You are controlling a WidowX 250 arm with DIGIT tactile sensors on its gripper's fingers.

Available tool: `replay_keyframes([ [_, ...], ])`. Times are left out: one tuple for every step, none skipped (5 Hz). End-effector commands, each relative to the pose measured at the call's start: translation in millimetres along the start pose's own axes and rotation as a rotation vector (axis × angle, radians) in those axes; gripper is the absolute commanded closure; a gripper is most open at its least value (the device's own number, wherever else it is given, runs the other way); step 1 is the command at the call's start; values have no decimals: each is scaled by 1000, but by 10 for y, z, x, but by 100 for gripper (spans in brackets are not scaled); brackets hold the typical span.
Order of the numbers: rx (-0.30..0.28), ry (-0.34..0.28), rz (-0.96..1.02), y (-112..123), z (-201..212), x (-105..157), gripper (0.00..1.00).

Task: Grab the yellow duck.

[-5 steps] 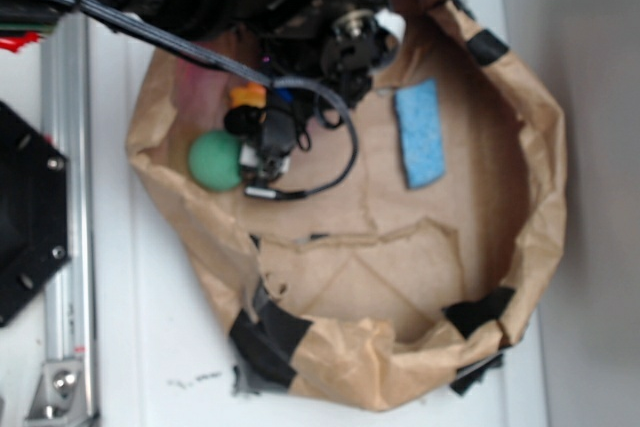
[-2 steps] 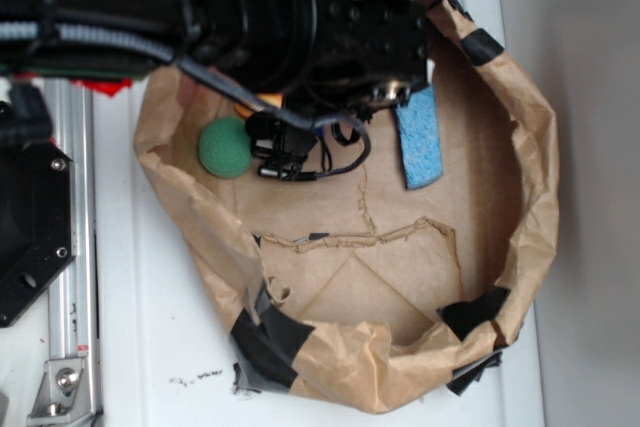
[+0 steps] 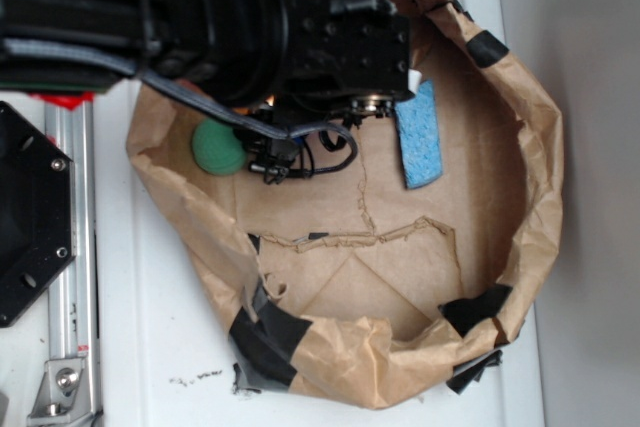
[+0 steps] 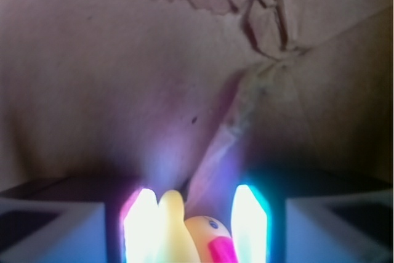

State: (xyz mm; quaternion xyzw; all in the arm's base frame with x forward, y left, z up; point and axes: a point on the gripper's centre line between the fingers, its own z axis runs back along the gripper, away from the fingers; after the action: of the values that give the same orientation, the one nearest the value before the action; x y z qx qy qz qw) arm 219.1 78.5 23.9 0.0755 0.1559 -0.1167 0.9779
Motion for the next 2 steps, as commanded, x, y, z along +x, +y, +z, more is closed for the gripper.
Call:
replay_keyframes([
  [-27, -320, 110, 208, 1051, 121, 100],
  [-29, -425, 144, 173, 1649, 185, 100],
])
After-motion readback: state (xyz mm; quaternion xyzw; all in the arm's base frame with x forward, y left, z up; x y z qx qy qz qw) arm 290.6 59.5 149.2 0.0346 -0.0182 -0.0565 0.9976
